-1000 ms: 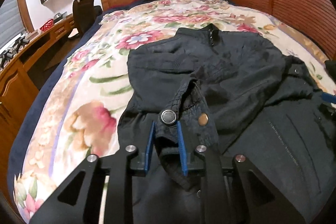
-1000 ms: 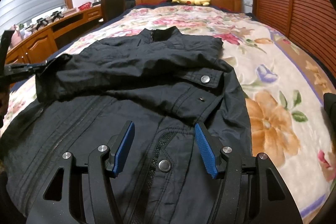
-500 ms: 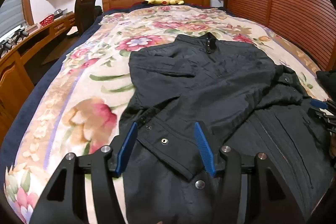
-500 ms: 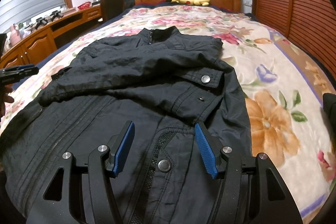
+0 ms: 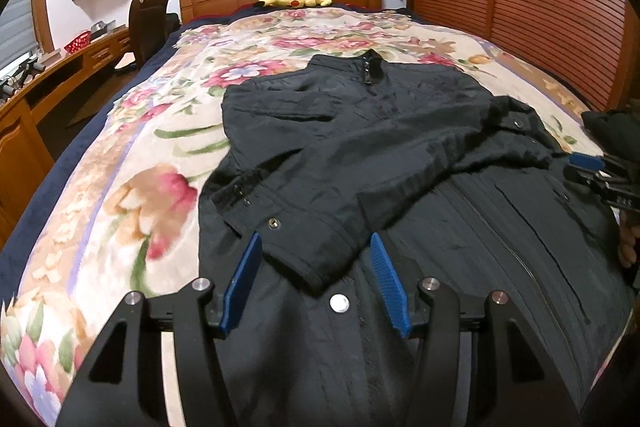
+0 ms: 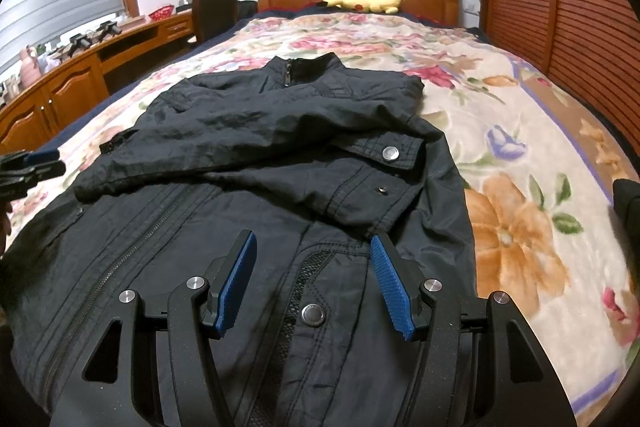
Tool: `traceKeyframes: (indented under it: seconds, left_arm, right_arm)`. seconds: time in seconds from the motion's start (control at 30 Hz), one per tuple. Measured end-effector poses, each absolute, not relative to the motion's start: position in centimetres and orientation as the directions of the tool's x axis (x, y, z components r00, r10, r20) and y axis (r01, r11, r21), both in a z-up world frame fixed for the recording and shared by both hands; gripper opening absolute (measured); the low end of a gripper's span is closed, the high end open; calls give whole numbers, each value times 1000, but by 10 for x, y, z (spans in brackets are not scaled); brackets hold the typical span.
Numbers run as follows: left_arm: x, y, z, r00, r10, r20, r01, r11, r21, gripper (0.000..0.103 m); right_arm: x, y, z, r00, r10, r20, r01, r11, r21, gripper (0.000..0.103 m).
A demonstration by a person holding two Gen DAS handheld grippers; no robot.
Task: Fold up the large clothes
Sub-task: 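Open the left tool and withdraw it from the folded front edge, then move both tools down to the jacket hem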
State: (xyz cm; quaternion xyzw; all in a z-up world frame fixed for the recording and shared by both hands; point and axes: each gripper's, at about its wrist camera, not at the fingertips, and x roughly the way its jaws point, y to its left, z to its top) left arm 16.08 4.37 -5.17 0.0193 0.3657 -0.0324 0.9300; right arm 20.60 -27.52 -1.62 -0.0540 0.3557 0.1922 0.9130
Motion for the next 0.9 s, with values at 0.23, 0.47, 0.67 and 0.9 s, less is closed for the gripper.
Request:
traceKeyframes:
  seconds: [0.23, 0.47, 0.67, 0.9]
  left_arm:
    - [136, 34, -53, 737, -58, -674, 90, 996, 12, 56]
    - [109, 28, -49, 765, -51, -642, 106, 993, 47, 56]
    - [86, 29, -48, 772, -51, -633, 109, 993, 53, 56]
    - [64, 38, -53, 767, -30, -640, 92, 994, 64, 56]
  right_arm:
    - [204, -276, -13, 679, 312, -664, -391, 920, 33, 61]
    - [190, -279, -3, 701, 306, -644, -393, 919, 8, 61]
    - [171, -283, -2, 721, 277, -635, -394, 918, -46, 61]
    - [140, -300, -5, 736, 253, -627, -373, 926, -64, 61]
